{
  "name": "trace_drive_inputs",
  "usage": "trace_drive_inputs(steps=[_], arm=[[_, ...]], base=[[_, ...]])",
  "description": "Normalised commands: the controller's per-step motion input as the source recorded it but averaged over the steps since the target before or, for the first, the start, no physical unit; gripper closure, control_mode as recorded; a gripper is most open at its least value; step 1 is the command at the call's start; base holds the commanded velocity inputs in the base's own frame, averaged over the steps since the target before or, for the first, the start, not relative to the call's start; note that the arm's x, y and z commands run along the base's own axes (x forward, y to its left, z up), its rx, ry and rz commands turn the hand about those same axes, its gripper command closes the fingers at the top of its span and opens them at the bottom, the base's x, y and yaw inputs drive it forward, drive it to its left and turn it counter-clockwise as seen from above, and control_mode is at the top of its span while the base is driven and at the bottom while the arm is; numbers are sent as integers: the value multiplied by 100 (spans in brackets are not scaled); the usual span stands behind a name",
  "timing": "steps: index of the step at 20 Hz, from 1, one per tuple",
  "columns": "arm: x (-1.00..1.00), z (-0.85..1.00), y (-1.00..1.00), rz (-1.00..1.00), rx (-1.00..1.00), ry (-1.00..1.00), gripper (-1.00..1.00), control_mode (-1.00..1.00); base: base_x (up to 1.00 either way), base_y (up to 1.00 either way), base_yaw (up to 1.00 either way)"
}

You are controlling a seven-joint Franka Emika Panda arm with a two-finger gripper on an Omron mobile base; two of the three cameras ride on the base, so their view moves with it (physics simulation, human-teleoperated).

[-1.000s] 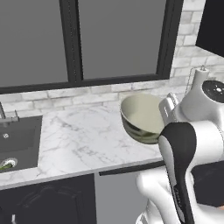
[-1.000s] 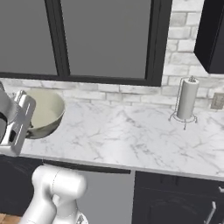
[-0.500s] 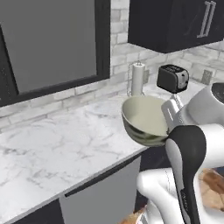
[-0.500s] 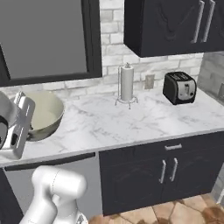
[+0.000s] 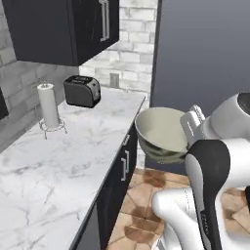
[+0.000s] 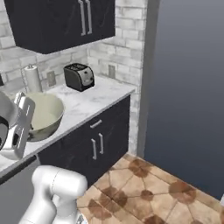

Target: Clear the mugs and bowl far away from the sink.

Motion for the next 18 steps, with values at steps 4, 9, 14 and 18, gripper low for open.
trace_drive_inputs(steps=[4, 9, 14, 18], arm=[[0, 0, 0, 0, 0, 0, 100, 100], [0, 0, 0, 0, 0, 0, 100, 100], [0, 0, 0, 0, 0, 0, 100, 100], [0, 0, 0, 0, 0, 0, 100, 100]], base=[[0, 0, -100], [0, 0, -100], [0, -1, -97], [0, 0, -97]])
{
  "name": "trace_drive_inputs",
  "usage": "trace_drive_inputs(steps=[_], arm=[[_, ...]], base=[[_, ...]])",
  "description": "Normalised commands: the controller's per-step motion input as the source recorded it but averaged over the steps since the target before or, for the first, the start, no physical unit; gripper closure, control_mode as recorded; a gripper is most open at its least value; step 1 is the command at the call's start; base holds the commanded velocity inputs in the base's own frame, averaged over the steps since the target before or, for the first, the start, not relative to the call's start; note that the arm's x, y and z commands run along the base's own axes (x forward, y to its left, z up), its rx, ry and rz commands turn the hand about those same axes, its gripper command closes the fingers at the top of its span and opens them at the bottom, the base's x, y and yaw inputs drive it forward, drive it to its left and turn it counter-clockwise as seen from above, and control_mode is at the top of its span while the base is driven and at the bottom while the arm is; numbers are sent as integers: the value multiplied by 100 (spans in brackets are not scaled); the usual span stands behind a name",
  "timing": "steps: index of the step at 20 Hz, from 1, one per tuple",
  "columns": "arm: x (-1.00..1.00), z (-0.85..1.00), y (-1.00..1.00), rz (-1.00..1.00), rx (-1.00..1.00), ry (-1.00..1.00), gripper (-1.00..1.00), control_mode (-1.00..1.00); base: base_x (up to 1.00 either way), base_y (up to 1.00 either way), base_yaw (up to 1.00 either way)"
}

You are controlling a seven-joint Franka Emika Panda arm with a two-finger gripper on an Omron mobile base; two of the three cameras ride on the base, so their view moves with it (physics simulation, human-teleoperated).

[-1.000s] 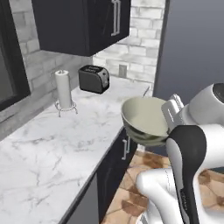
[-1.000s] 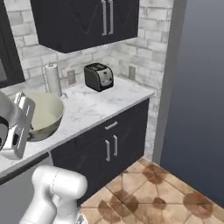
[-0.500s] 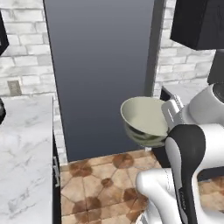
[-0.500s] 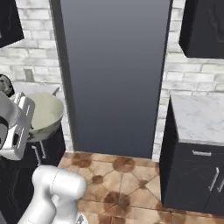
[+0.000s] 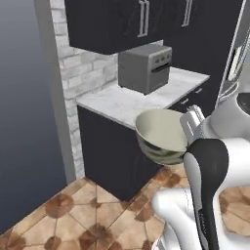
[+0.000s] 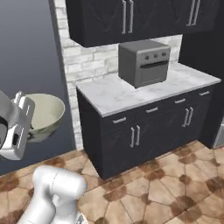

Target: Clear the mugs and bowl far away from the sink.

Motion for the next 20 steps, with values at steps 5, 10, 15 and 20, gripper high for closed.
trace_drive_inputs(steps=[5, 10, 15, 20], arm=[[0, 0, 0, 0, 0, 0, 100, 100], [0, 0, 0, 0, 0, 0, 100, 100], [0, 0, 0, 0, 0, 0, 100, 100], [0, 0, 0, 0, 0, 0, 100, 100]], base=[[0, 0, -100], [0, 0, -100], [0, 0, -100], [0, 0, -100]])
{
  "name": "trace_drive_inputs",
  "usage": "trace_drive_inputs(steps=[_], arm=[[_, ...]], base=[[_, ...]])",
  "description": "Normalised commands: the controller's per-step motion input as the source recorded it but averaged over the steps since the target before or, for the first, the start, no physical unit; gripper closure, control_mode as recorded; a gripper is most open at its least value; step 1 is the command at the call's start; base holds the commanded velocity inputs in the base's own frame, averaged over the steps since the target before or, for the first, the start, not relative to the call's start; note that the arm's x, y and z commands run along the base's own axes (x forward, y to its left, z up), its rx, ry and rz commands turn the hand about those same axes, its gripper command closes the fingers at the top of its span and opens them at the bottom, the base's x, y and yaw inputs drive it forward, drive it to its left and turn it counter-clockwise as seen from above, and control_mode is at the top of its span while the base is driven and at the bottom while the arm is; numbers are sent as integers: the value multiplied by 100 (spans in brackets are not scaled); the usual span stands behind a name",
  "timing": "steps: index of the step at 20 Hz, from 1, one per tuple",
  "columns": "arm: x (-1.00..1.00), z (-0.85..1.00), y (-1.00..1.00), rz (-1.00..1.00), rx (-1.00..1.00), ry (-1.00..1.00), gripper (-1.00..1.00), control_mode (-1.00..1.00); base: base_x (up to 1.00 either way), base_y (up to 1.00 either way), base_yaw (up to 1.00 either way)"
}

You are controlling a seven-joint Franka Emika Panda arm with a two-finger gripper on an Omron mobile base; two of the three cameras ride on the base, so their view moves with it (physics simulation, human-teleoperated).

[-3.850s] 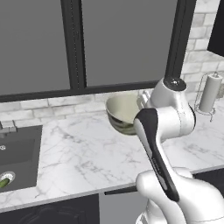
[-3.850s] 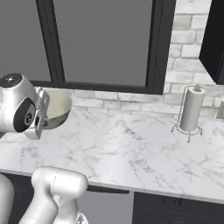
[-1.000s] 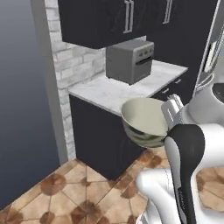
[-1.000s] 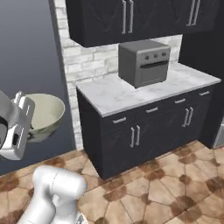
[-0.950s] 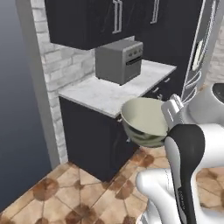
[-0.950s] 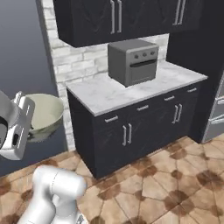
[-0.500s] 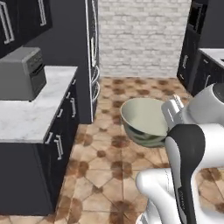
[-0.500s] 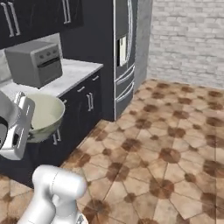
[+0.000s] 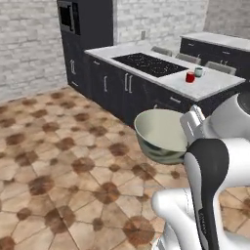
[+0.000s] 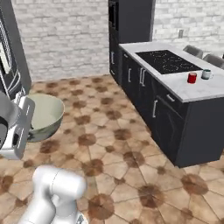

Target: Clear the mugs and bowl far away from the sink.

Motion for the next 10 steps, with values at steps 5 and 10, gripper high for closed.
trace_drive_inputs(steps=[5, 10], arm=[[0, 0, 0, 0, 0, 0, 100, 100], [0, 0, 0, 0, 0, 0, 100, 100]], base=[[0, -13, -96], [33, -49, -54]])
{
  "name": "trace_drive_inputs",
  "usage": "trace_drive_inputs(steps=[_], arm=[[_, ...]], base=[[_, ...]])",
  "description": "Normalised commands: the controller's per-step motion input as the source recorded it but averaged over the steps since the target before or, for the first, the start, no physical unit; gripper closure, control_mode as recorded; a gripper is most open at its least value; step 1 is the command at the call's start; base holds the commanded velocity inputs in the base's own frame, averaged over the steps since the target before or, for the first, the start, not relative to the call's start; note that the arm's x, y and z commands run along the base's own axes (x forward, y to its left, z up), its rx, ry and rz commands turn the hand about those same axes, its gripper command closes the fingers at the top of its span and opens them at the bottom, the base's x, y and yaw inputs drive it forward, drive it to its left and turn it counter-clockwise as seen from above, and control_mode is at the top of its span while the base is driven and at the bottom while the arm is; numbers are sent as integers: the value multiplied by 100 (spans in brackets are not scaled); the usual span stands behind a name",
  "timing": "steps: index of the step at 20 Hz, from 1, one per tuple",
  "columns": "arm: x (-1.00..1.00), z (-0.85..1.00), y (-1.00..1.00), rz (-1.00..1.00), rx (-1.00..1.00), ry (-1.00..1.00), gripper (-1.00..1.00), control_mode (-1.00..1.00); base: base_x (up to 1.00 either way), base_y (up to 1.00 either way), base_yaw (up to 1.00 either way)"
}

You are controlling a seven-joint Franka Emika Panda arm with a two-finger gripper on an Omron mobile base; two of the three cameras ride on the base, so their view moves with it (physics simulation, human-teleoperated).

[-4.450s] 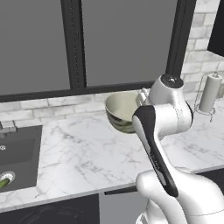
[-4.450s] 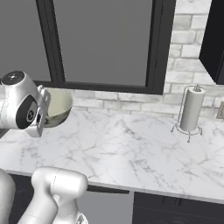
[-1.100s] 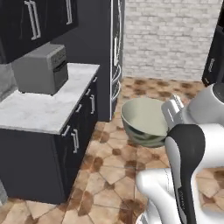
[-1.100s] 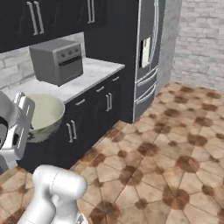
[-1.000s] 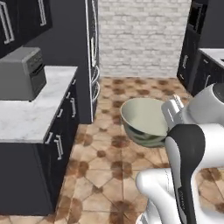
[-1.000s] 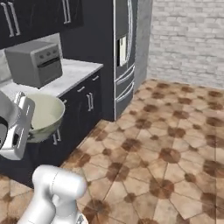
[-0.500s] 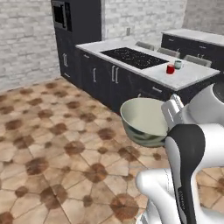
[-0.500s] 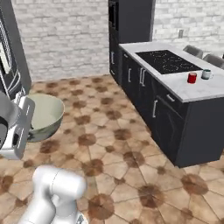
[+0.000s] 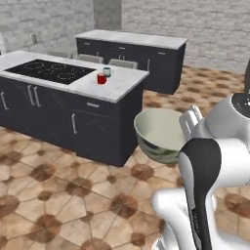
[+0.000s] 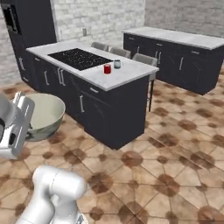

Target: Clear the mugs and bowl far away from the sink.

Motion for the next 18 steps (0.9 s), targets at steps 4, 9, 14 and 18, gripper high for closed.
trace_drive_inputs(steps=[4, 9, 14, 18], arm=[[0, 0, 0, 0, 0, 0, 100, 100], [0, 0, 0, 0, 0, 0, 100, 100], [0, 0, 0, 0, 0, 0, 100, 100], [0, 0, 0, 0, 0, 0, 100, 100]], base=[[95, -41, -4], [100, -59, 7], [100, -57, 5], [100, -46, 3]])
